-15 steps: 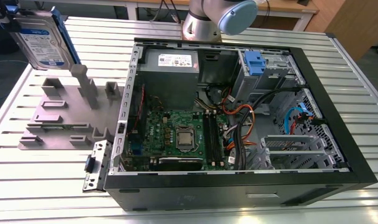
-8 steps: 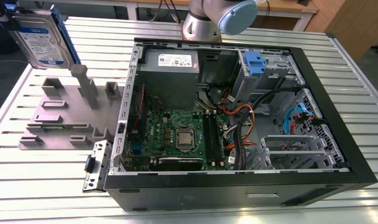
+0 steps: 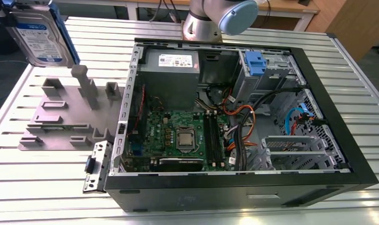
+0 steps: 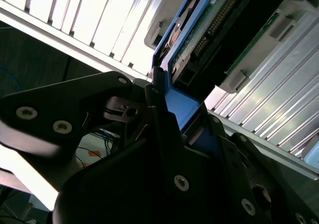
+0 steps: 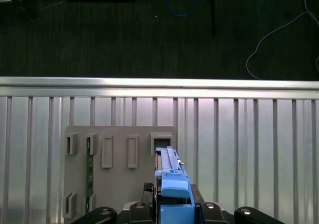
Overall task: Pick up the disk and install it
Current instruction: 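Pick up the disk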
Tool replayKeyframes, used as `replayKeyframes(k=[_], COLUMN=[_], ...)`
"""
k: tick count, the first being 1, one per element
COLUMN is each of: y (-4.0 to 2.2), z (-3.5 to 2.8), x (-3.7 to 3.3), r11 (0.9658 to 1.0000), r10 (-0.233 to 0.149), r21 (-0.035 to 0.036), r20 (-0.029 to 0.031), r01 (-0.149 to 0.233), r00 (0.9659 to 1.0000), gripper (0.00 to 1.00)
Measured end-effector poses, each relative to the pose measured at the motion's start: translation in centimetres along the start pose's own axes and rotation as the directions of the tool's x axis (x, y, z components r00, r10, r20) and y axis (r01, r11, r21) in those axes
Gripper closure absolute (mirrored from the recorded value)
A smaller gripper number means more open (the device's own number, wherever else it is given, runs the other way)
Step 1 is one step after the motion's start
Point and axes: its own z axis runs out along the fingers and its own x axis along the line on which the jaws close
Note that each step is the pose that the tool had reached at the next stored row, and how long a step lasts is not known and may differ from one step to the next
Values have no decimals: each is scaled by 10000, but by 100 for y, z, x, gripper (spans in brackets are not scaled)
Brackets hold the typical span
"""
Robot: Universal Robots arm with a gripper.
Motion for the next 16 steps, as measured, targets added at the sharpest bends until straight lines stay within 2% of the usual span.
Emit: replayKeyframes(k=[16], y=[6], z=[-262], x=[-11], r11=[10000], r10=[0], r21=[5], r20=[1], r01=[0], r00=[10000], gripper=[63])
